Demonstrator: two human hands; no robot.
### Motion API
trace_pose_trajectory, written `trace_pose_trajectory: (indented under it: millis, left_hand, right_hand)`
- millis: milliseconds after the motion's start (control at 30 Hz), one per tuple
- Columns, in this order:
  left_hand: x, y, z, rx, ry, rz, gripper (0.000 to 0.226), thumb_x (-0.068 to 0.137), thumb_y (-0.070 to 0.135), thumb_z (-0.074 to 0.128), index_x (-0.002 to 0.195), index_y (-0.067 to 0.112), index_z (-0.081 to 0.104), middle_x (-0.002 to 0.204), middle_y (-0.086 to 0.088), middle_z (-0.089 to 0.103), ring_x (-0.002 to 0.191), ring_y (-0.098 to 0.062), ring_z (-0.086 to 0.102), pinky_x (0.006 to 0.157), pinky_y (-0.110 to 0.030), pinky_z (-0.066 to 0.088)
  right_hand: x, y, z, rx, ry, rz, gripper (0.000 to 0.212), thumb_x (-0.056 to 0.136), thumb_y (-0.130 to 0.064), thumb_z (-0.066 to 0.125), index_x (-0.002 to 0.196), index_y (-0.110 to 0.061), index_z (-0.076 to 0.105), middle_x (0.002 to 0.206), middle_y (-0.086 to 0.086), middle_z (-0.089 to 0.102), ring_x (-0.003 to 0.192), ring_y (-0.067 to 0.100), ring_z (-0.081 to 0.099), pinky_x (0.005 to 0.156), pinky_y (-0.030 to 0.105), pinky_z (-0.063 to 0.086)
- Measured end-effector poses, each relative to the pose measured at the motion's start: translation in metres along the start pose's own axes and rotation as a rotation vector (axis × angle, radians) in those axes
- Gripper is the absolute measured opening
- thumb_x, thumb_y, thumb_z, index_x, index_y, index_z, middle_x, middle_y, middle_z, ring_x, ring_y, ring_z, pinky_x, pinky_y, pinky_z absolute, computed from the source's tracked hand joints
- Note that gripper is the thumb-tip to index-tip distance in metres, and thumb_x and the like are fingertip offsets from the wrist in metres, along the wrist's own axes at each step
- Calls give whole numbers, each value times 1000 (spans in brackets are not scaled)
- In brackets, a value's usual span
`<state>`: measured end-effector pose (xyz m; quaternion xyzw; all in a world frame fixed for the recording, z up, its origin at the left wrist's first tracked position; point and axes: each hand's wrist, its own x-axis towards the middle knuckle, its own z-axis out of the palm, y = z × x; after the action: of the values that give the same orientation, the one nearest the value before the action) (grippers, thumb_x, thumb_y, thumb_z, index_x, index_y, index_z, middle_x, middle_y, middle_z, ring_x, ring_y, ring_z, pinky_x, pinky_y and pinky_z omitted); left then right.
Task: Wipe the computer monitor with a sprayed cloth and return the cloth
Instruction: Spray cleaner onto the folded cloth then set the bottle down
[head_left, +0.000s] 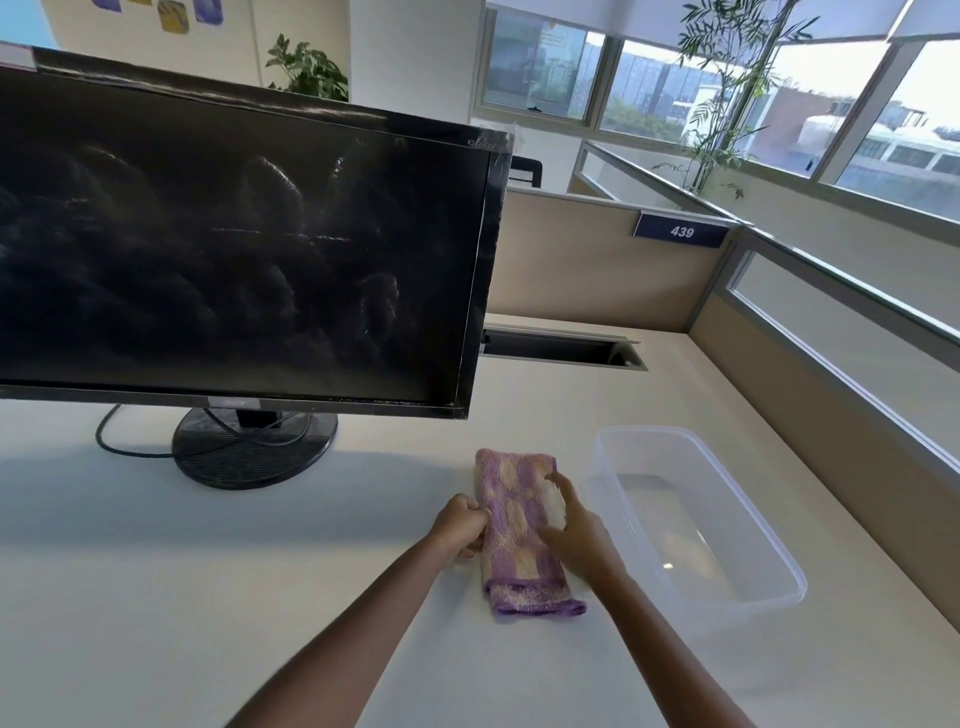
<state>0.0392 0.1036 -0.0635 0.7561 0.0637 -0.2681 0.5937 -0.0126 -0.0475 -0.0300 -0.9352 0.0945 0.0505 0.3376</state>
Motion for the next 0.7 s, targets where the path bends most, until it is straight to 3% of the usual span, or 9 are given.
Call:
trace_pose_trajectory:
  millis: [67,233,367,500,700]
  left_hand:
    - [-1,0,-1,-4,3,-7,27,91,13,42,68,20,31,60,-2,40,47,-15,36,48,-22,25]
    - [-2,0,-3,-12,21,-19,22,93,17,42,72,19,34,67,-2,48,52,-15,44,51,-24,33]
    - [-4,0,-1,-12,19,-7,32,93,12,42,63,20,33,61,-4,45,48,-16,42,48,-21,32]
    - [-7,1,0,34,34,-18,31,89,6,43,62,18,32,58,-3,43,44,-15,39,43,-20,30]
    - [-9,0,7,100,102,-19,30,86,8,50,61,16,35,58,-5,44,43,-17,37,42,-21,30]
  right_hand:
    - [-2,5,4,-71,17,1,63,87,-18,53,141,-31,24,72,6,54,58,16,48,51,23,38]
    - [-13,14,8,-166,61,-30,58,90,-19,49,141,-31,23,73,6,55,58,17,50,49,22,38]
    - [-24,19,4,-155,71,-75,59,87,-17,52,137,-31,25,66,5,51,55,18,46,45,23,33]
    - [-40,28,6,-207,71,-108,62,88,-20,52,140,-33,21,63,3,49,56,19,46,50,26,36]
    - [-41,36,11,-342,75,-147,58,93,-31,47,144,-32,18,79,9,60,65,21,53,61,29,45]
